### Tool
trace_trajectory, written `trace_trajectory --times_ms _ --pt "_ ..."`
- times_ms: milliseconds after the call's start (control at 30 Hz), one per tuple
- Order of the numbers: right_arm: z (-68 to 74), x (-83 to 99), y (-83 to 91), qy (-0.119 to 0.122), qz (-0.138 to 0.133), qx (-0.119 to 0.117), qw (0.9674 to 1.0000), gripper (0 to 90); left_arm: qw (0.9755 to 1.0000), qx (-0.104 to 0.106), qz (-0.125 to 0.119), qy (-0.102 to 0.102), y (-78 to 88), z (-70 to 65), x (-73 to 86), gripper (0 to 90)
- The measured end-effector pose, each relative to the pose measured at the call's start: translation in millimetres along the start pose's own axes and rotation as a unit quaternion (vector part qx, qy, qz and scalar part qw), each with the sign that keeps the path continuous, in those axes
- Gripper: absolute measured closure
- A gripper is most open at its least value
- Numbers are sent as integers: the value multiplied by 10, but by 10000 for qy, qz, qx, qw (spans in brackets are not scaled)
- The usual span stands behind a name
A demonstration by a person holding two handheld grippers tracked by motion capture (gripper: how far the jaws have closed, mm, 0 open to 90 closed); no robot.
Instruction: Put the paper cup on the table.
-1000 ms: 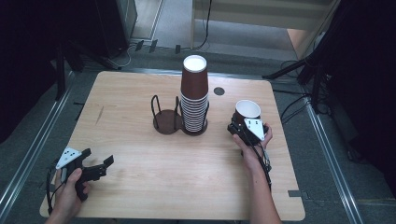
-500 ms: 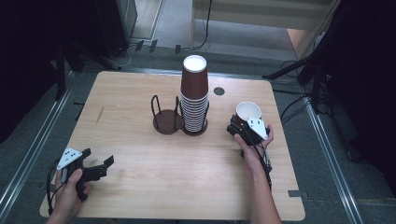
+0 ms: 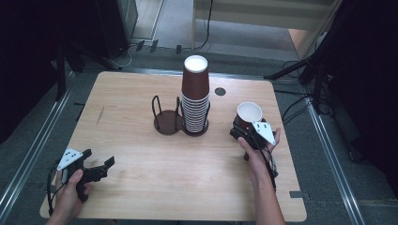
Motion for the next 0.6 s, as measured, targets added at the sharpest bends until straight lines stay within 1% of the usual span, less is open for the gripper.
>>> trace_trajectory --times_ms 33,67,133,167,267,300,467,500,567,600 --pt "0 0 0 0 0 0 10000 0 10000 0 0 0 0 0 0 7" --pt "-23 -26 44 -71 -27 -5 10000 0 10000 -4 5 -4 -1 -1 1 7" --pt "-32 -37 57 -75 -55 -19 10000 0 10000 -7 9 -7 -1 -1 1 7" --pt "-42 -61 105 -132 -75 -69 9999 0 10000 -17 14 -8 -1 0 1 7" --pt "-46 -88 153 -180 -119 -138 9997 0 10000 -23 15 -8 -1 1 2 7" --pt "-49 -113 204 -166 -150 -195 9996 0 10000 -28 14 -11 -1 1 2 7" --pt "-55 -152 281 -211 -169 -250 9993 0 10000 -30 19 -3 -2 2 2 7" --pt "-57 -161 298 -176 -196 -287 9992 0 10000 -29 15 2 -3 3 2 7" --pt "-54 -177 363 -248 -176 -359 9989 0 10000 -30 19 2 -4 5 2 7" --pt "-58 -181 377 -229 -186 -378 9988 0 10000 -32 16 4 -4 4 2 7"
Point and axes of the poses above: each handheld gripper's, and its own axes: y roughly backward along the jaws, x roughly out of its underside, z roughly to its left, the point moved 7 cm from there along -y, roughly forward along the jaws, and after that the axes turned 14 degrees about -z, right-handed, at the moved point
